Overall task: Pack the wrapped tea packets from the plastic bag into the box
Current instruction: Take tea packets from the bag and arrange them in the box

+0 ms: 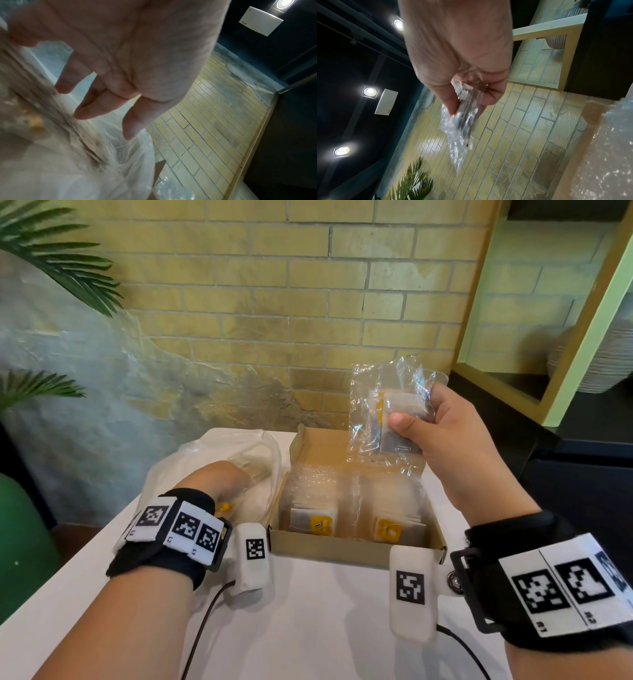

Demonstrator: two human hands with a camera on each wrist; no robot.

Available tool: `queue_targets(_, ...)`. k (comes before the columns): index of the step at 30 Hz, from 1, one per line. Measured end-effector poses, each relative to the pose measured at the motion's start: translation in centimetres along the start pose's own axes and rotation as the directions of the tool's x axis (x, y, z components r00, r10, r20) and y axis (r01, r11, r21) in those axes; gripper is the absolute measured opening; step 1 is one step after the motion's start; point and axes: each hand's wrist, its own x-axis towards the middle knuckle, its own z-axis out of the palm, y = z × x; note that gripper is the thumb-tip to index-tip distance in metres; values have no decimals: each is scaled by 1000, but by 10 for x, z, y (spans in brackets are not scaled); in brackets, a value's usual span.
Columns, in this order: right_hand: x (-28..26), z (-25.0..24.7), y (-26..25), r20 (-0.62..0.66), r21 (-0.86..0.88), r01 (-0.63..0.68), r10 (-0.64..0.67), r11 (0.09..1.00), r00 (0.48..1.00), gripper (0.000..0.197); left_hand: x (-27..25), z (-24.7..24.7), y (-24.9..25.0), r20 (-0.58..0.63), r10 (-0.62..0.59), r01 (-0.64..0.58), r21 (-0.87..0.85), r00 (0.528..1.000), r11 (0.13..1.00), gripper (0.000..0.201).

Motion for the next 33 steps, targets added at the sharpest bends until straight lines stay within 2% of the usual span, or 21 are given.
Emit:
queue_targets(4,0,1,1,1,-10,-6,6,1000,1000,28,3,1,-4,-6,-29,28,-146,1000,989,43)
queue_targets(7,0,2,1,10,-14,5,-5,1000,1000,29,3,3,-6,39,-60,66,-174,997,982,48)
queue_targets(9,0,2,0,12,-17,10,-10,1000,1000,29,2,4,-7,58,-71,78,-141,996,987,50)
queue_targets(13,-1,2,-1,9,-28,13,-13,1000,1000,28,3,0,-4,4,-47,47,-40,999,998,48)
queue_targets(16,-1,3,-1,10,-36,6,-6,999,1000,28,4,-6,-4,-125,-16,25,70,992,997,30)
queue_targets(18,-1,3,-1,10,-43,4,-4,999,1000,28,4,-11,-5,-264,29,-4,95,964,995,18)
queue_targets(19,-1,3,-1,9,-48,3,-3,999,1000,28,4,-13,-6,-323,54,-32,72,945,997,19)
queue_targets(21,-1,3,0,3,-61,5,-4,998,1000,27,2,-17,-6,-417,66,-125,-115,907,985,24)
queue_targets(24,-2,4,1,-6,-83,1,-1,997,1000,26,-6,-22,-1,-478,116,-325,-383,871,865,35)
queue_targets(27,-2,6,2,0,-66,-8,8,998,1000,26,-17,-24,10,-471,257,-508,-546,844,666,40)
queue_targets(33,-3,8,2,35,16,-50,49,999,998,27,-41,-13,36,-481,475,-674,-573,737,466,46)
